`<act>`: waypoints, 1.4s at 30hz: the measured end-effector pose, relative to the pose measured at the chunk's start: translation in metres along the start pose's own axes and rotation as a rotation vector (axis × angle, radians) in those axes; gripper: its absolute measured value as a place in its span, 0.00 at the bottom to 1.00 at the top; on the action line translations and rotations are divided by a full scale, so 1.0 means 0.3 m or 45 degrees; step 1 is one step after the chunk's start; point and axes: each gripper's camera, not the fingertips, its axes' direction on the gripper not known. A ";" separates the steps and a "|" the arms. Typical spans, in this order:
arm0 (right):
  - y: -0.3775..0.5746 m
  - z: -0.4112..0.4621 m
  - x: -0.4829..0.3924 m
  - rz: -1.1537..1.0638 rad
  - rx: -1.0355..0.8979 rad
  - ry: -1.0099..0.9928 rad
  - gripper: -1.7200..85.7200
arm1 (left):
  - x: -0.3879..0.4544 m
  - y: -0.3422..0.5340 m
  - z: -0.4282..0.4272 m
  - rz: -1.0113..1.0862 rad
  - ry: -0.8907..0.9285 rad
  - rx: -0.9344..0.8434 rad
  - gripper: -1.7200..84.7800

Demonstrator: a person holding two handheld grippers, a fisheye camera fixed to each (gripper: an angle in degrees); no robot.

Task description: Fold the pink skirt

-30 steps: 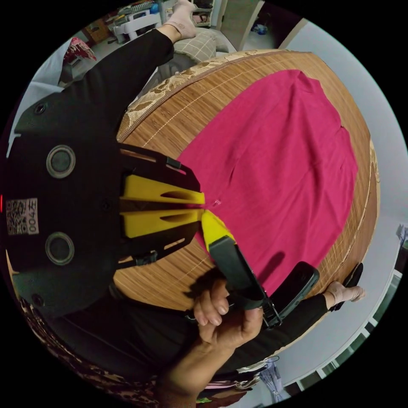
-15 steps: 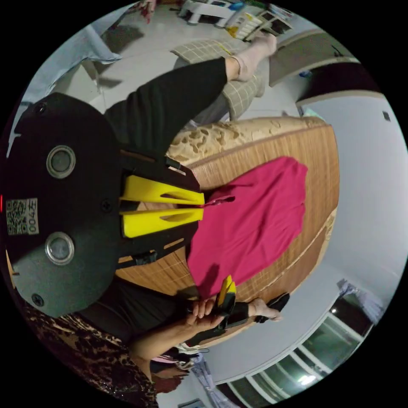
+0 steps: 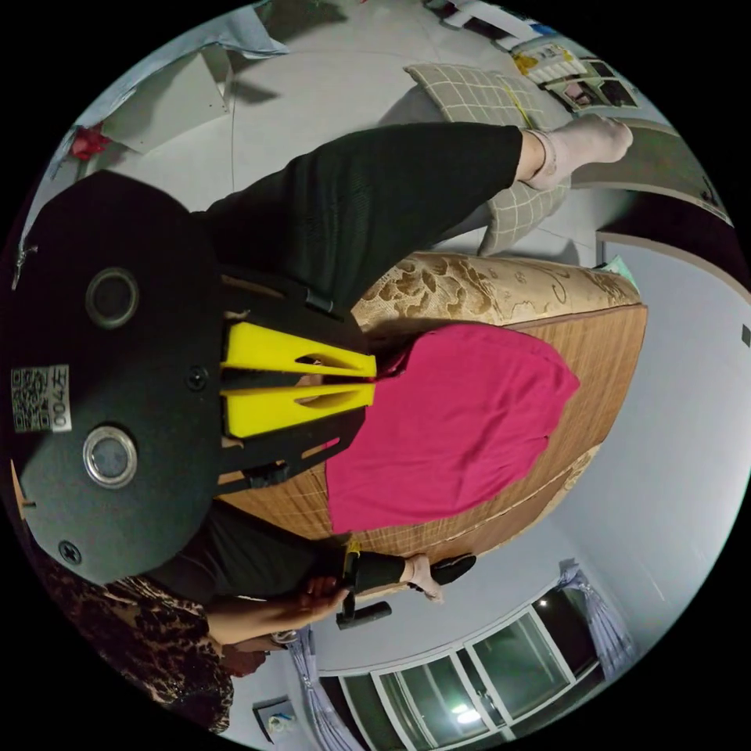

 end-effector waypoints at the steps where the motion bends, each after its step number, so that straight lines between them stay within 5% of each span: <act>1: 0.010 0.001 -0.018 -0.005 -0.012 0.023 0.12 | -0.013 0.000 -0.010 -0.007 0.015 0.005 0.03; 18: 0.379 -0.106 -0.408 -0.096 0.012 0.537 0.12 | -0.210 -0.022 -0.270 -0.006 0.101 0.024 0.03; 27: 0.603 -0.280 -0.452 -0.112 0.025 0.455 0.06 | -0.296 -0.018 -0.418 -0.024 0.113 0.041 0.03; 34: 0.850 -0.591 -0.380 -0.201 0.411 -0.251 0.06 | -0.391 0.018 -0.587 -0.050 0.304 0.214 0.04; 42: 1.278 -1.091 -0.282 -0.474 1.074 -1.155 0.05 | -0.387 0.084 -0.972 0.034 1.029 0.704 0.03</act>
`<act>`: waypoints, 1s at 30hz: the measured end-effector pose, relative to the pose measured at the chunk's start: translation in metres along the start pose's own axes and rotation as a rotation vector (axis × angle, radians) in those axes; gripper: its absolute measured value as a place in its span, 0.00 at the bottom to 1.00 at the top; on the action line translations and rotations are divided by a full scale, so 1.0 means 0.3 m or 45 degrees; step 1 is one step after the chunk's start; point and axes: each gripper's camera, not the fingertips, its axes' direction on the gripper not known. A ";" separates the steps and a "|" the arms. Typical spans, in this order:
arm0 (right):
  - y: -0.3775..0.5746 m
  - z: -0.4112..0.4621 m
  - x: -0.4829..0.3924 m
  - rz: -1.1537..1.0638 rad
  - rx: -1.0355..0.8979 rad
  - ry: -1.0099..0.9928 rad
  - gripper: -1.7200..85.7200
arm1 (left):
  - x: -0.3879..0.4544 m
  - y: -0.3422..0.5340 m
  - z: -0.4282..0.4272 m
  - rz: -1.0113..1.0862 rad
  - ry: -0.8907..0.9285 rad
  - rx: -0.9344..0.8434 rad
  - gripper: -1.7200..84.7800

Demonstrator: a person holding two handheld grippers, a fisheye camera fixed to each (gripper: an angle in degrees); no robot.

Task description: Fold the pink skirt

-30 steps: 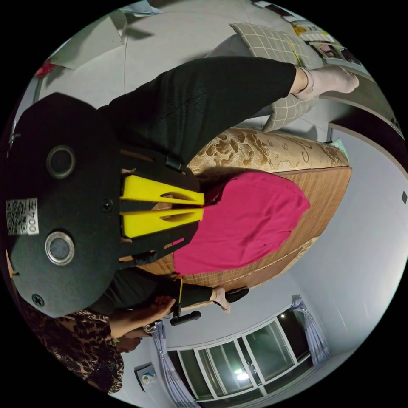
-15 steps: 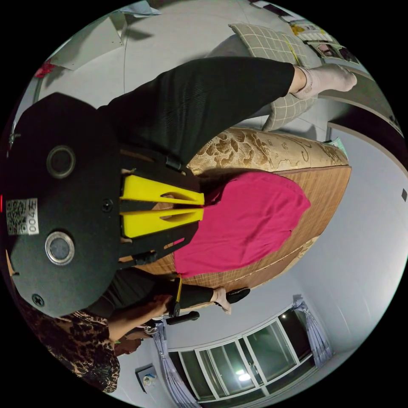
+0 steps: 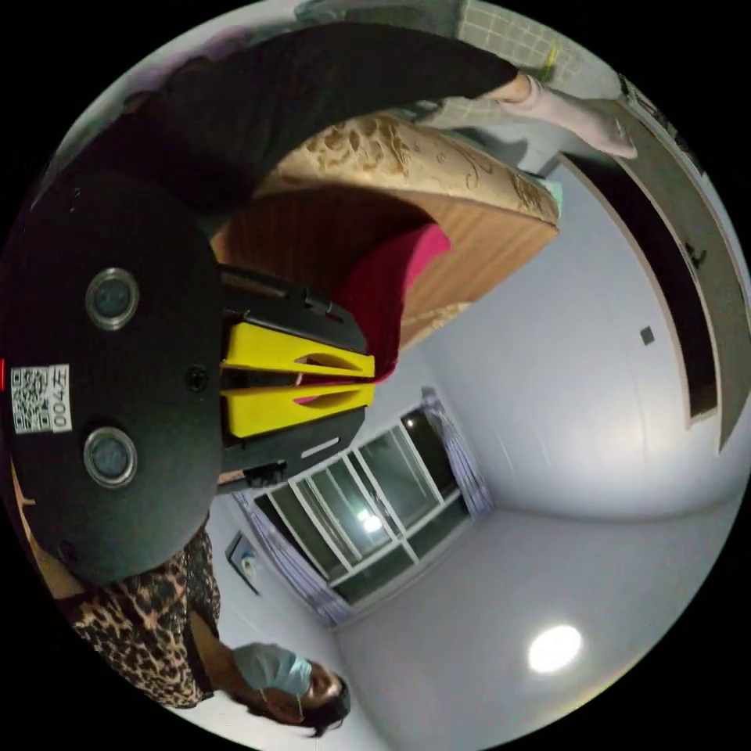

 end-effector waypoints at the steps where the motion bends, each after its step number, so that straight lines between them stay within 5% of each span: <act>1: -0.009 -0.026 -0.039 -0.020 0.031 -0.050 0.05 | 0.039 -0.016 -0.011 0.024 0.040 0.012 0.03; 8: -0.114 -0.222 -0.560 -0.403 0.187 -0.319 0.05 | 0.512 -0.180 -0.094 0.333 0.360 0.108 0.03; 19: -0.382 -0.126 -0.524 -0.189 0.138 0.117 0.05 | 0.215 -0.503 0.250 -0.052 0.216 -0.033 0.04; 22: -0.536 -0.066 -0.492 -0.143 0.165 0.171 0.05 | 0.183 -0.685 0.401 -0.026 0.126 -0.097 0.04; 30: -0.755 0.103 -0.746 -0.579 0.077 0.448 0.05 | 0.358 -0.946 0.598 0.338 -0.015 -0.081 0.04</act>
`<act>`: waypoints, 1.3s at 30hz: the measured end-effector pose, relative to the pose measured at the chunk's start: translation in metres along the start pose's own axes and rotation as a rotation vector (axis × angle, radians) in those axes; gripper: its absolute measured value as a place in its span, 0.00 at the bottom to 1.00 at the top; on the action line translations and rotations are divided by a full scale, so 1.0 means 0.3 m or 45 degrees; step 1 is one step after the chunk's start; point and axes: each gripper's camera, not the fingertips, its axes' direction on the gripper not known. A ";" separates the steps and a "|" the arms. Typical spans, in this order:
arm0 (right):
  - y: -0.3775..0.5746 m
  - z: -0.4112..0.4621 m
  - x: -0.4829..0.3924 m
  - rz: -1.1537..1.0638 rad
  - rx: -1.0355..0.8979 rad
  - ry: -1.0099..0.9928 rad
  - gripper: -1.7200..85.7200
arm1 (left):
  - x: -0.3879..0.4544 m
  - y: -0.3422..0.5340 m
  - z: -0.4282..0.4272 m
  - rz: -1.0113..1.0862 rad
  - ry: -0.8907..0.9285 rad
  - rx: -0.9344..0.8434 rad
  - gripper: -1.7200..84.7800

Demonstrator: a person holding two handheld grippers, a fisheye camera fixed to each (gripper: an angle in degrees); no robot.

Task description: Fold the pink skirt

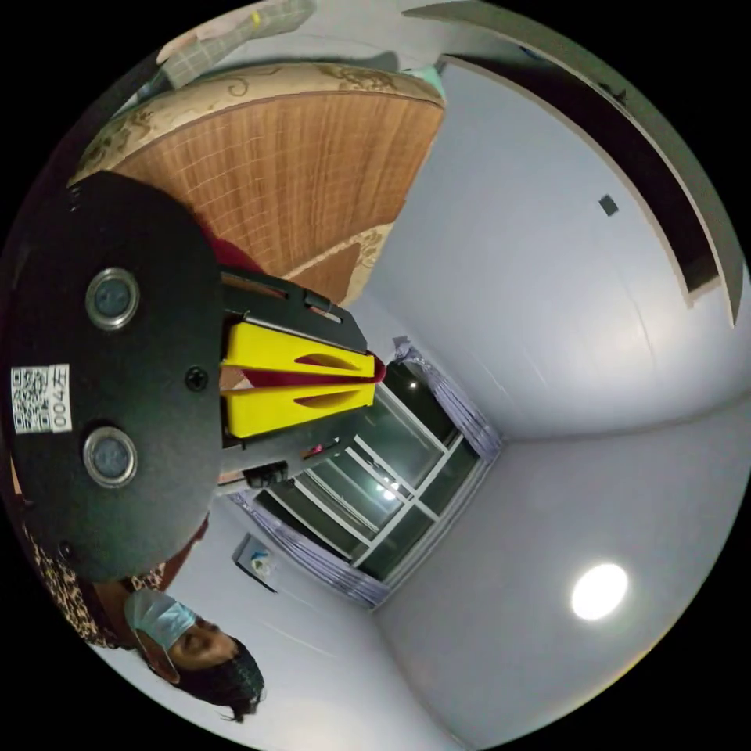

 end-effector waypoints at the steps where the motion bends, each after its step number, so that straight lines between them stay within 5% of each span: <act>1: 0.008 0.007 -0.003 -0.022 -0.025 0.027 0.05 | -0.007 0.011 0.009 0.017 -0.014 -0.019 0.04; 15: 0.868 0.479 0.409 0.353 -1.036 0.412 0.06 | -0.800 0.914 0.434 -0.583 -0.567 -0.755 0.04; 27: 1.091 0.648 0.394 0.313 -1.495 0.505 0.06 | -0.697 1.123 0.655 -0.337 -0.785 -1.187 0.04; 39: 1.263 0.726 0.405 0.323 -1.710 0.485 0.06 | -0.646 1.333 0.750 -0.256 -0.835 -1.338 0.04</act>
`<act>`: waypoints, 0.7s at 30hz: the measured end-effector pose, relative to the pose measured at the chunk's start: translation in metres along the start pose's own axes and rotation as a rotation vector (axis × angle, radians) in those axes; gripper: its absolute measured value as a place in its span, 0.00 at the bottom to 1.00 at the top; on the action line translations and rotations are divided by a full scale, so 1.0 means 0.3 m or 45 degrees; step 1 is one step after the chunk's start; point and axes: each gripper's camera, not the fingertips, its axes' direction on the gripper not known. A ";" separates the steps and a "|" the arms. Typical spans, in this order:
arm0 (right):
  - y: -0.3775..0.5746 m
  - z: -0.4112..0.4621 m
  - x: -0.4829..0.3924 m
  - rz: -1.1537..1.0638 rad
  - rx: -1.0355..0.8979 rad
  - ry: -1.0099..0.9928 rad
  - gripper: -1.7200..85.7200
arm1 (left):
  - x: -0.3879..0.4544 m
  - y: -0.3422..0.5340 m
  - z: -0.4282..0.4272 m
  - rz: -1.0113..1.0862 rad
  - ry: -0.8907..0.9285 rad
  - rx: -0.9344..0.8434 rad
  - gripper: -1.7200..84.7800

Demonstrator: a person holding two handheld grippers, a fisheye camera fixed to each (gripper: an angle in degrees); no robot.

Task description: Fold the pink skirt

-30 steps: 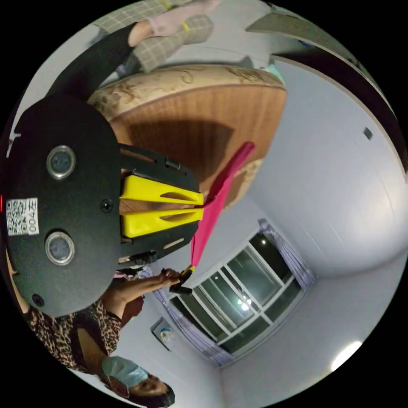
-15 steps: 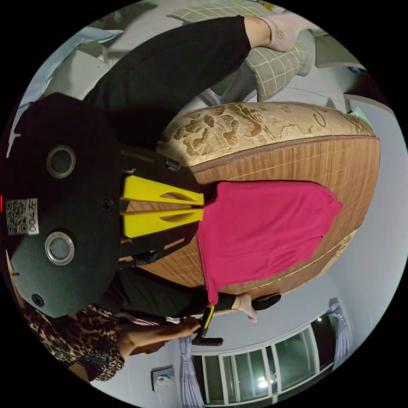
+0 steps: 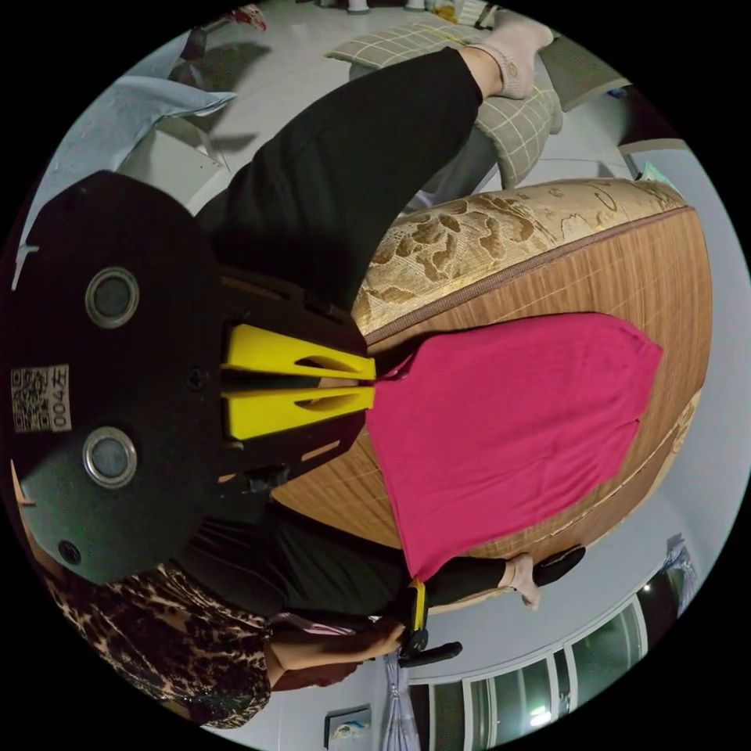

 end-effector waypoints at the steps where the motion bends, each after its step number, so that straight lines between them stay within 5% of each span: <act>1: -0.003 0.007 0.001 -0.001 -0.007 -0.003 0.06 | 0.004 0.002 0.009 0.003 -0.009 -0.003 0.04; 10: -0.014 -0.006 0.008 -0.045 0.022 0.075 0.12 | 0.067 0.103 0.019 0.102 -0.095 0.051 0.08; 18: -0.116 0.003 0.052 -0.041 0.448 -0.019 0.13 | 0.154 0.072 0.097 0.093 -0.090 0.391 0.07; 21: -0.172 0.074 0.058 0.009 0.552 0.022 0.13 | 0.178 0.020 0.205 0.018 -0.274 0.408 0.05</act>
